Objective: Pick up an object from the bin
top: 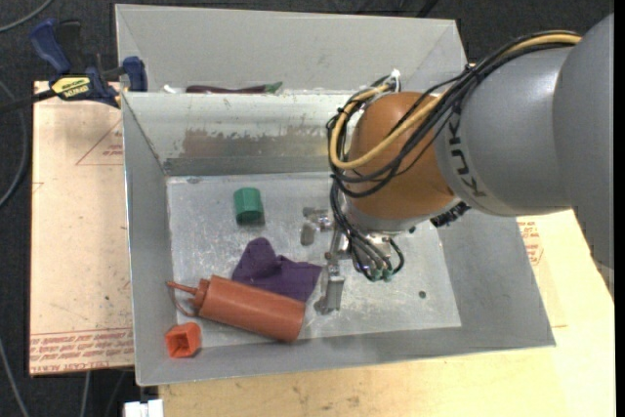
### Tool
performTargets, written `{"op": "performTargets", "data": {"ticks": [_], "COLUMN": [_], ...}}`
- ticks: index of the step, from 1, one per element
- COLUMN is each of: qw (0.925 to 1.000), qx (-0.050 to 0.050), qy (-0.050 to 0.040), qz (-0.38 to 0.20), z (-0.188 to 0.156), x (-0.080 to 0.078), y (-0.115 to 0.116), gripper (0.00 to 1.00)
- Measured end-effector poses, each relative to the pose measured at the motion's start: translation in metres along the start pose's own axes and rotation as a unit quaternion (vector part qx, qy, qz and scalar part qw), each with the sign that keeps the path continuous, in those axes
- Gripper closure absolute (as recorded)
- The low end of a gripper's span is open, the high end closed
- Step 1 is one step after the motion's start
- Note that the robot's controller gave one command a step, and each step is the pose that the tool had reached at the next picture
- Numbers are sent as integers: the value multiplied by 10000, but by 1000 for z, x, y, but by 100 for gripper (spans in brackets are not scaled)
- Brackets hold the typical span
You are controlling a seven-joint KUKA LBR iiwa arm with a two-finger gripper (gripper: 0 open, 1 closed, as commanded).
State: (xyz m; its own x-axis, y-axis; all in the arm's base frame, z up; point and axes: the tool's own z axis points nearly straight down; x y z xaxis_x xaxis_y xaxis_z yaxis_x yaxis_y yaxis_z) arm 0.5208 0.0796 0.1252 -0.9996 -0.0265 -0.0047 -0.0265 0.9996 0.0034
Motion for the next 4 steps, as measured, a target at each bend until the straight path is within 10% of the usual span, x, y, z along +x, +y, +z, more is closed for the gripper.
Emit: {"op": "performTargets", "data": {"ticks": [1, 2, 4], "qw": [9997, 9997, 9994], "qx": [6, 5, 6], "qy": [-7, -8, 9], "qz": [260, 262, 335], "z": [55, 55, -52], "x": [19, 19, 22], "y": [3, 3, -6], "gripper": [100, 100, 100]}}
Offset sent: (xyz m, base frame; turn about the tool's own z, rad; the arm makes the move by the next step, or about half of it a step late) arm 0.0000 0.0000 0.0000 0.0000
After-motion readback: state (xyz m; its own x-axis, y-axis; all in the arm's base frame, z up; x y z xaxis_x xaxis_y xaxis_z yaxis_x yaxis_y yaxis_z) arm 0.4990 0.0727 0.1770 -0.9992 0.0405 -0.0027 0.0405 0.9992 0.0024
